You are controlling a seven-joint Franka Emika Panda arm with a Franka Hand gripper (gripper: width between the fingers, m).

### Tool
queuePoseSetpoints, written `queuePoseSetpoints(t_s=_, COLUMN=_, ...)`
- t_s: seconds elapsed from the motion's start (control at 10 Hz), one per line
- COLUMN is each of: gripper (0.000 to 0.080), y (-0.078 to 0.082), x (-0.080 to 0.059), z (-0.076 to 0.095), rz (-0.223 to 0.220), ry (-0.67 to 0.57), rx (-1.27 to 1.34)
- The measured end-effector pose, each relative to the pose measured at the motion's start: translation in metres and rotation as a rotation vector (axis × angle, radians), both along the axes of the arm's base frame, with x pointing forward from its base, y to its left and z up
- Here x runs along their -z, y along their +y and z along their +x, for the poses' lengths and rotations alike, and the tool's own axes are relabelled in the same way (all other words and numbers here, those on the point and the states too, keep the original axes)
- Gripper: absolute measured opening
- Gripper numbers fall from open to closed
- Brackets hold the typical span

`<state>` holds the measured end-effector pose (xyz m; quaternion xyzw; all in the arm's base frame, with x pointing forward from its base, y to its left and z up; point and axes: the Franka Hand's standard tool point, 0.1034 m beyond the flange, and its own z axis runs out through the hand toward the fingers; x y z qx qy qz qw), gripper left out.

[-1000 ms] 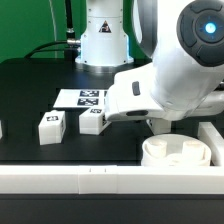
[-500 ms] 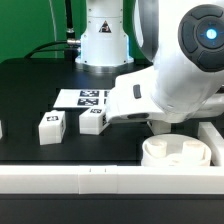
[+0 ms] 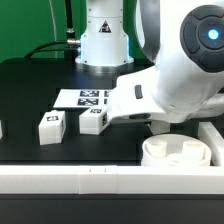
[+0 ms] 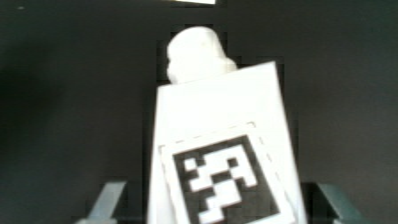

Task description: Assemble stool

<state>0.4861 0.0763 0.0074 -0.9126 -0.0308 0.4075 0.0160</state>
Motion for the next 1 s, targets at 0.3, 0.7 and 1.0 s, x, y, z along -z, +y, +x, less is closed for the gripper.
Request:
queuePoseSetpoints(t_s=0.3, gripper=0.0321, y=0.008, x=-0.033, z=0.013, rz=0.018, ry=-0.05, rx=0.014)
queuePoseSetpoints(t_s=0.7, gripper=0.0323, y=0.012, x=-0.078, z=0.019, rz=0.032, ry=-0.141, rx=0.02)
queuePoseSetpoints(t_s=1.0, gripper=0.0323, y=0.012, x=-0.075, z=0.033, rz=0.037, ry=-0.323, rx=0.033)
